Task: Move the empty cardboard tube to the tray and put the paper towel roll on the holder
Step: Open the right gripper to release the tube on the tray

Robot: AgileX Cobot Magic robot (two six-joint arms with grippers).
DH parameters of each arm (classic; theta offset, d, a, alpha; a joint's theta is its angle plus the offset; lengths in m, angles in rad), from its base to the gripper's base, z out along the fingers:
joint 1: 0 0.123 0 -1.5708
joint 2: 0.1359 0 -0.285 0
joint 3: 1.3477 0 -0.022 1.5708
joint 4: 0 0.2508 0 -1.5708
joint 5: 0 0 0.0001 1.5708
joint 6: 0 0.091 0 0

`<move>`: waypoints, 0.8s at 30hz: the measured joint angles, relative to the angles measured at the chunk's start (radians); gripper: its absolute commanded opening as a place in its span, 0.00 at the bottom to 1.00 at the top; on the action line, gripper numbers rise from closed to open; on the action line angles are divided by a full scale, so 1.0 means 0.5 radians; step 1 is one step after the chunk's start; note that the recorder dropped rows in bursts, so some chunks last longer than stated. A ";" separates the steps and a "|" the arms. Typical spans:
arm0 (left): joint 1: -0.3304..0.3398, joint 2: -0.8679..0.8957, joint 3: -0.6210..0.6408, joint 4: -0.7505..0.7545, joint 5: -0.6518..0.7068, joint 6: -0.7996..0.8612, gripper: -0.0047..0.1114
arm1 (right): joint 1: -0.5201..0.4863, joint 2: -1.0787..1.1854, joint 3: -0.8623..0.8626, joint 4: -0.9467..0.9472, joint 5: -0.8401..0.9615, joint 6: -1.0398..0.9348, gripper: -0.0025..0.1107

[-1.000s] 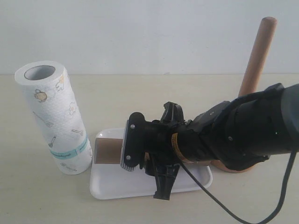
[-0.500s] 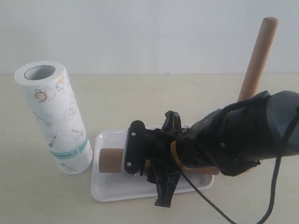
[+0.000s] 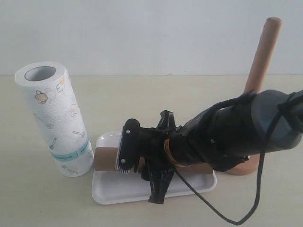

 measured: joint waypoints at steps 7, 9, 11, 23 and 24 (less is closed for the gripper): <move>0.000 0.000 0.000 0.000 0.000 0.000 0.08 | 0.000 0.052 -0.004 0.000 -0.003 0.000 0.43; 0.000 0.000 0.000 0.000 0.000 0.000 0.08 | 0.000 0.053 -0.008 0.000 -0.003 0.000 0.43; 0.000 0.000 0.000 0.000 0.000 0.000 0.08 | 0.000 0.053 -0.009 0.000 -0.003 0.000 0.43; 0.000 0.000 0.000 0.000 0.000 0.004 0.08 | 0.000 0.014 -0.026 0.000 0.032 0.061 0.68; 0.000 0.000 0.000 0.000 0.000 0.004 0.08 | 0.000 0.014 -0.030 0.000 0.032 0.086 0.68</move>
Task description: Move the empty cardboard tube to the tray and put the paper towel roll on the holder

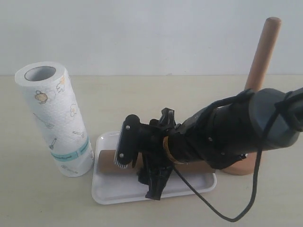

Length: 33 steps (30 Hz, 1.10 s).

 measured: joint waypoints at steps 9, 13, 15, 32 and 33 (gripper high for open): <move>0.000 0.000 0.000 0.000 0.000 0.000 0.08 | 0.000 -0.153 -0.004 0.000 0.066 0.072 0.68; 0.000 0.000 0.000 0.000 0.000 0.000 0.08 | 0.000 -0.359 -0.004 0.000 0.074 0.166 0.68; 0.000 0.000 0.000 0.000 0.000 0.000 0.08 | 0.000 -0.475 -0.004 0.000 0.074 0.266 0.68; 0.000 0.000 0.000 0.000 0.000 0.000 0.08 | 0.000 -1.246 0.108 0.000 -0.071 1.001 0.04; 0.000 0.000 0.000 0.000 0.000 0.000 0.08 | 0.000 -1.251 0.135 0.000 -0.081 1.010 0.04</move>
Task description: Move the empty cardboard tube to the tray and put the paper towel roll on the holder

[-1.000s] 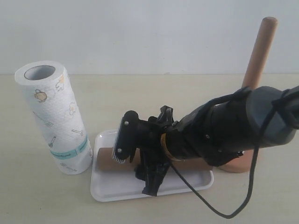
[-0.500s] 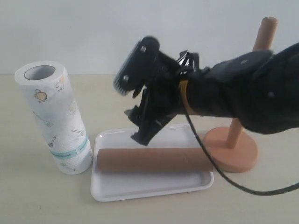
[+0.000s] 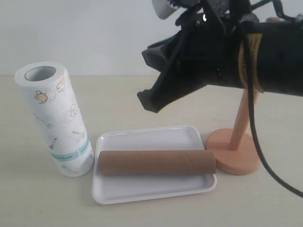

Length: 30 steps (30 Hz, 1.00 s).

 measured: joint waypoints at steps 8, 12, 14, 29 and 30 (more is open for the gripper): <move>0.000 0.000 0.000 0.000 0.000 0.000 0.08 | 0.000 -0.011 0.234 0.000 -0.033 0.216 0.03; 0.000 0.000 0.000 0.000 0.000 0.000 0.08 | 0.000 -0.011 0.243 0.000 -0.066 0.344 0.03; 0.000 0.000 0.000 0.000 0.000 0.000 0.08 | 0.000 -0.011 0.243 0.000 -0.066 0.388 0.03; 0.000 0.000 0.000 -0.004 0.000 0.000 0.08 | 0.000 -0.011 0.243 0.000 -0.020 0.429 0.03; 0.000 0.000 0.000 -0.004 0.000 0.000 0.08 | 0.000 -0.011 0.243 0.000 -0.006 0.431 0.03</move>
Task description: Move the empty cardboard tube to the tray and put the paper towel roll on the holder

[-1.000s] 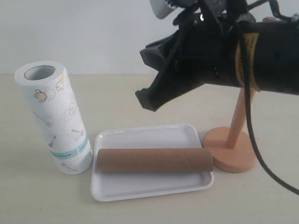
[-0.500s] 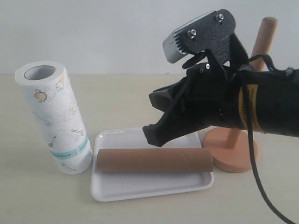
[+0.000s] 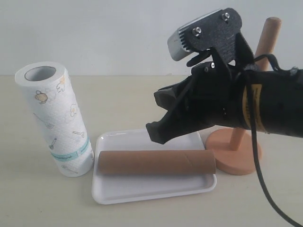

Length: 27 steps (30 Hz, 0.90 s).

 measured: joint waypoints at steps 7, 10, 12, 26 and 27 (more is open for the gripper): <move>0.000 0.000 0.000 0.000 0.000 0.000 0.08 | 0.000 -0.067 0.016 0.000 -0.014 0.040 0.03; 0.000 0.000 0.000 0.000 0.000 0.000 0.08 | 0.000 -0.184 0.114 0.004 -0.023 0.158 0.03; 0.000 0.000 0.000 0.000 0.000 0.000 0.08 | 0.000 -0.287 0.218 0.004 -0.023 0.236 0.03; 0.000 0.000 0.000 0.000 0.000 0.000 0.08 | -0.675 -1.519 1.159 0.004 -0.251 0.627 0.03; 0.000 0.000 0.000 0.000 0.000 0.000 0.08 | -0.718 -1.583 1.191 0.004 -0.273 0.627 0.03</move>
